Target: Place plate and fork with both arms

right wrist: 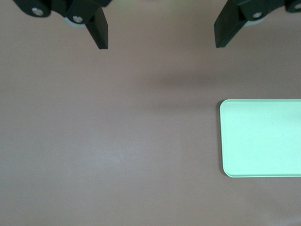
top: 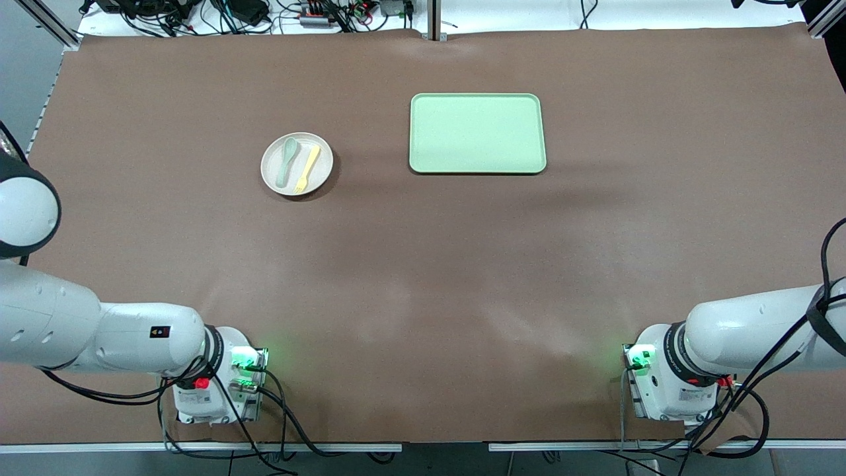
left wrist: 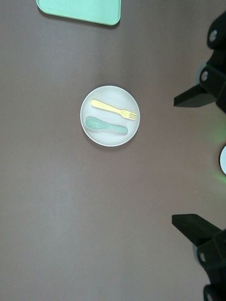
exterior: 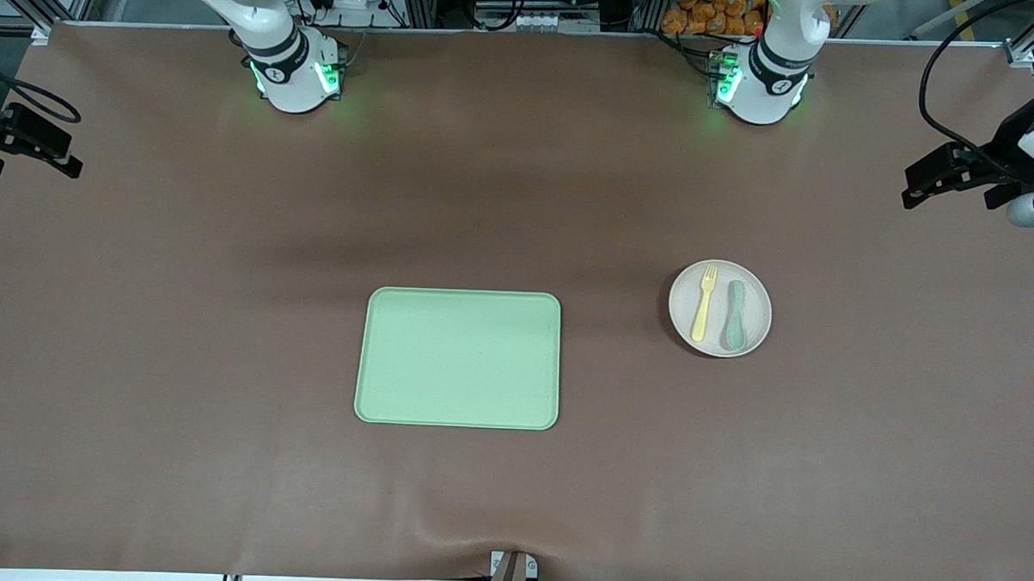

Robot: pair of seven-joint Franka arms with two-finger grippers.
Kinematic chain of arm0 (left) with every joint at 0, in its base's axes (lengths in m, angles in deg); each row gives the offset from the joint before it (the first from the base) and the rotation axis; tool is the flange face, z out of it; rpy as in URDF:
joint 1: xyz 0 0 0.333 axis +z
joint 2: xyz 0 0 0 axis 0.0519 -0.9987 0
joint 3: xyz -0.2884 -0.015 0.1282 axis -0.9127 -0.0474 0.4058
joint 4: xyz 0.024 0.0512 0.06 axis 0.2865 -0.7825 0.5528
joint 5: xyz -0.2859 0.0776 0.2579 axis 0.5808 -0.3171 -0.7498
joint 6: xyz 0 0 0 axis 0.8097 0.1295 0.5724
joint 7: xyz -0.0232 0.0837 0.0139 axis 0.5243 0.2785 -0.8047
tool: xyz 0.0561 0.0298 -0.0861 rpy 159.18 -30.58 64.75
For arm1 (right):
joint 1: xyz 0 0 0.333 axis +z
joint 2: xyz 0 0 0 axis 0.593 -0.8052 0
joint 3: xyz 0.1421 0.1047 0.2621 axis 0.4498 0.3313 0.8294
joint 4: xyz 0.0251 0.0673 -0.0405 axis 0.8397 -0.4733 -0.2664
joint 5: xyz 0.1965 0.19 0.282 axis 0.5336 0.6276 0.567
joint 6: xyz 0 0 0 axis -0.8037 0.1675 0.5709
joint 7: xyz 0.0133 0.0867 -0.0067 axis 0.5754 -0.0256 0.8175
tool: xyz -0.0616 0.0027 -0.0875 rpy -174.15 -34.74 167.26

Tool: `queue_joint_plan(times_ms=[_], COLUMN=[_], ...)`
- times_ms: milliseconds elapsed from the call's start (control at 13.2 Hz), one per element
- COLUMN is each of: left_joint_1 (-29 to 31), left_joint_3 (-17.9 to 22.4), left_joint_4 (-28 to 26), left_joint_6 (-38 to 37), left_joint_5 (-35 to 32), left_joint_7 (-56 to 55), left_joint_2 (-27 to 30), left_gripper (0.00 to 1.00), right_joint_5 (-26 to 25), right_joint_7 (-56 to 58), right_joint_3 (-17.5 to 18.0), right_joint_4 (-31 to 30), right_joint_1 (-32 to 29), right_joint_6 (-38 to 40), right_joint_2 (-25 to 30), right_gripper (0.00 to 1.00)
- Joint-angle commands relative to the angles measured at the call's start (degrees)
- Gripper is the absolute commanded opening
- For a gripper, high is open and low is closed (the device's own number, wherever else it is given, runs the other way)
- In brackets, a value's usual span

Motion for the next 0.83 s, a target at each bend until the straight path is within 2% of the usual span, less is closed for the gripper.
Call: queue_joint_plan(times_ms=[0, 455, 682, 758], left_joint_1=[0.2, 0.5, 2.0, 2.0], left_joint_3=[0.1, 0.1, 0.1, 0.1], left_joint_4=[-0.4, 0.3, -2.5, -5.1], left_joint_6=[-0.8, 0.7, 4.4, 6.6], left_joint_5=[0.7, 1.8, 3.8, 3.8], left_joint_7=[0.3, 0.3, 0.3, 0.2], left_joint_2=[1.1, -1.4, -3.6, -3.7], left_gripper=[1.0, 1.0, 1.0, 1.0], right_joint_5=[0.8, 0.8, 0.8, 0.8], right_joint_7=[0.7, 0.7, 0.7, 0.7], right_joint_3=[0.3, 0.4, 0.4, 0.4], right_joint_4=[-0.6, -0.5, -0.5, -0.5], right_joint_1=[-0.8, -0.8, -0.7, -0.7], right_joint_6=[0.1, 0.3, 0.2, 0.1], right_joint_2=[1.0, 1.0, 1.0, 0.9], right_gripper=[1.0, 1.0, 1.0, 1.0])
